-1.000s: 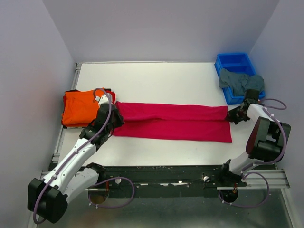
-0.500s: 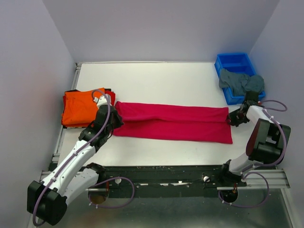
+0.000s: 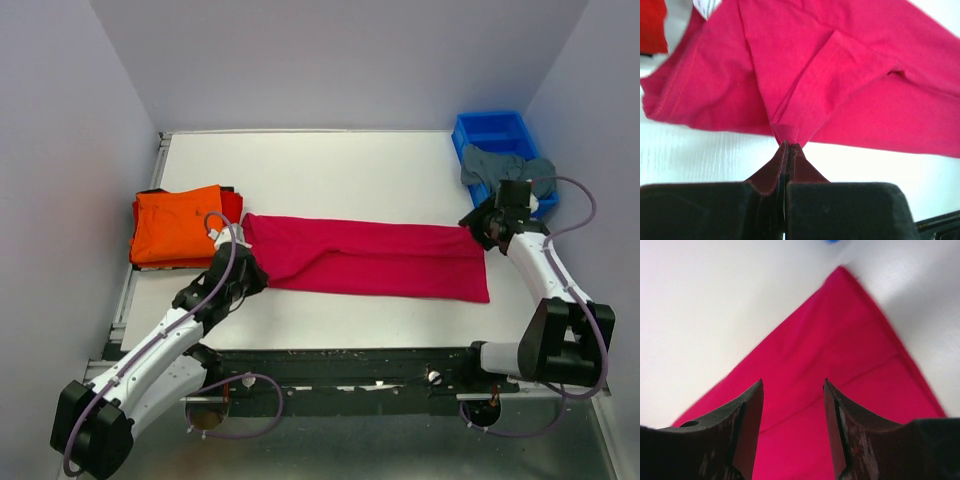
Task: Fold and stack the t-shirts
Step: Fold the other side of the tshirt into a rectangle
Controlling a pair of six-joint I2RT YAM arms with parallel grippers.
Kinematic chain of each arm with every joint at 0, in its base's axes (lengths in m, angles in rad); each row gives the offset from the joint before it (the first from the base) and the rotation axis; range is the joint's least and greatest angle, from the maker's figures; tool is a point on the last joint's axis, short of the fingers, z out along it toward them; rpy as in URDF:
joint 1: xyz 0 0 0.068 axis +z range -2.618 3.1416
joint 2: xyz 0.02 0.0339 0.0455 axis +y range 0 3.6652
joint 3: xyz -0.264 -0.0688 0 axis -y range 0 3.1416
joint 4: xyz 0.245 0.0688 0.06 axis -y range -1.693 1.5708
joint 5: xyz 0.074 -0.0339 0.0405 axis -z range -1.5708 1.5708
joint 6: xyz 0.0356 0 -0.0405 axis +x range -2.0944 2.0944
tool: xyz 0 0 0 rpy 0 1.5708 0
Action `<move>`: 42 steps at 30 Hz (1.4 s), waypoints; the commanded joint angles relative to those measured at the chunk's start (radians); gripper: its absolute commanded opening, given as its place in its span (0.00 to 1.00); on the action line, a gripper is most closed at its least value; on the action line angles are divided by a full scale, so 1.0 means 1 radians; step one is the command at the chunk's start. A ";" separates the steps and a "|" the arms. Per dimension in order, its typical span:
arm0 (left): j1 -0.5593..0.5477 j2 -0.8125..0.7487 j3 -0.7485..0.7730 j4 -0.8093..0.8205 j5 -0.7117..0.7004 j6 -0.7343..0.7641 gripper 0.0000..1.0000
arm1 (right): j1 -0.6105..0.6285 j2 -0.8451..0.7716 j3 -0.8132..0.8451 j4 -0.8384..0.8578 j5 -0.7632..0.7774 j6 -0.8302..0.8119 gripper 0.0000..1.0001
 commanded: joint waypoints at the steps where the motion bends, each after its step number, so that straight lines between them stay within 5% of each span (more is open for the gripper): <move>1: -0.040 -0.013 -0.054 -0.015 0.044 -0.089 0.00 | 0.154 0.002 0.018 0.071 -0.005 -0.071 0.59; 12: -0.074 -0.007 -0.126 -0.011 0.022 -0.165 0.02 | 0.514 0.239 0.164 0.309 -0.368 -0.154 0.59; 15: -0.075 -0.022 -0.097 -0.050 0.002 -0.166 0.18 | 0.590 0.353 0.263 0.330 -0.437 -0.173 0.59; 18: -0.075 -0.041 -0.049 -0.106 -0.037 -0.155 0.60 | 0.651 0.446 0.369 0.335 -0.491 -0.186 0.59; 20: -0.074 -0.042 0.004 -0.147 -0.096 -0.131 0.72 | 0.677 0.506 0.438 0.333 -0.531 -0.193 0.59; 25: -0.023 0.037 0.156 -0.175 -0.183 -0.045 0.71 | 0.728 0.634 0.596 0.290 -0.599 -0.213 0.58; 32: 0.139 0.299 0.251 0.035 -0.038 -0.017 0.61 | 0.789 0.755 0.682 0.262 -0.608 -0.227 0.58; 42: 0.189 0.634 0.446 0.143 -0.012 -0.017 0.46 | 0.835 0.871 0.727 0.278 -0.642 -0.221 0.52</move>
